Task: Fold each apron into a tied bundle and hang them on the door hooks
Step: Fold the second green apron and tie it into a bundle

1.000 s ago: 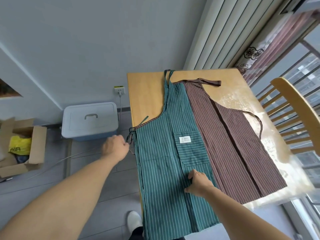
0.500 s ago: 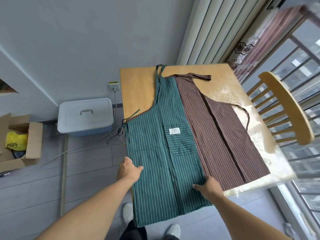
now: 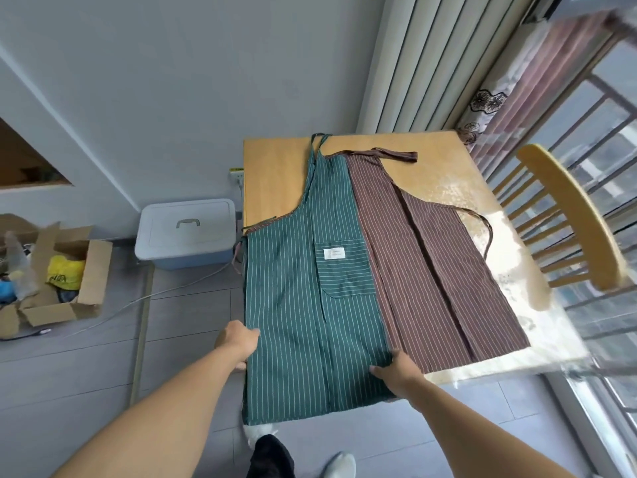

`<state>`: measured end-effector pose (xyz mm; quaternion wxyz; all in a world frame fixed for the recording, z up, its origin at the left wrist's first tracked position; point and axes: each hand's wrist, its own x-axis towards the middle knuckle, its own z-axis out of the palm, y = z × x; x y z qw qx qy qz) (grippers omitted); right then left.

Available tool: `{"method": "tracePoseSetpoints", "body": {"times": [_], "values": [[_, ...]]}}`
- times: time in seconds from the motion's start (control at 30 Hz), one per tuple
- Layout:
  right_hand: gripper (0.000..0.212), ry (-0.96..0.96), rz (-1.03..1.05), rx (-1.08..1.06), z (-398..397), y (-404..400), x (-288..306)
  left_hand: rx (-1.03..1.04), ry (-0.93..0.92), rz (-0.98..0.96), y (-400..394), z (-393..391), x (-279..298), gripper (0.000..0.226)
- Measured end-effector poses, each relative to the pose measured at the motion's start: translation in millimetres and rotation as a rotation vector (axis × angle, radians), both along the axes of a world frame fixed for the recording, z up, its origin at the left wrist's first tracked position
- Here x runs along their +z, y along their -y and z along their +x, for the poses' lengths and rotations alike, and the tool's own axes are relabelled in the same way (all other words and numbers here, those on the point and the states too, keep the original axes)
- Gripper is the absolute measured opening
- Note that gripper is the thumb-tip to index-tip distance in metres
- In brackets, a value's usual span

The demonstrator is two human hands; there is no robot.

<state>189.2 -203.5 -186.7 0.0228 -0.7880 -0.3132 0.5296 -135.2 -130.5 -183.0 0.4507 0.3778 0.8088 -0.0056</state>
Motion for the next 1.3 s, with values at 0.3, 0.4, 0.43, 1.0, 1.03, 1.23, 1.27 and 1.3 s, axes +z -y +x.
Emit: {"method": "tracePoseSetpoints", "body": {"times": [0.3,0.4,0.43,1.0,1.03,1.23,1.27,1.3], "values": [[0.057,-0.369,0.130,-0.054,-11.2,1.7,48.7,-0.345,-0.330,0.132,13.1,10.9,13.6,0.046],[0.089,-0.458,0.298,0.044,-52.7,-10.5,74.1,-0.280,0.063,0.176,-2.4,19.0,14.1,0.040],[0.094,-0.490,0.320,0.123,-69.8,-14.1,79.3,-0.238,0.175,0.147,-8.7,22.9,16.0,0.048],[0.064,-0.176,-0.125,1.009,-195.0,-49.8,63.6,0.448,0.747,0.138,-102.2,-36.9,-19.1,0.068],[0.065,-0.146,-0.125,0.948,-193.9,-52.6,60.4,0.434,0.729,0.134,-108.3,-39.2,-24.2,0.059],[0.055,0.362,0.287,0.394,-168.8,-69.4,25.7,0.110,0.347,0.226,-127.8,-38.6,-28.4,0.021],[0.062,0.350,0.244,0.306,-164.2,-70.9,23.1,0.074,0.313,0.247,-130.0,-38.6,-28.8,0.023],[0.063,0.331,0.195,0.244,-159.8,-71.6,18.5,0.057,0.293,0.256,-132.8,-37.8,-28.9,0.026]]}}
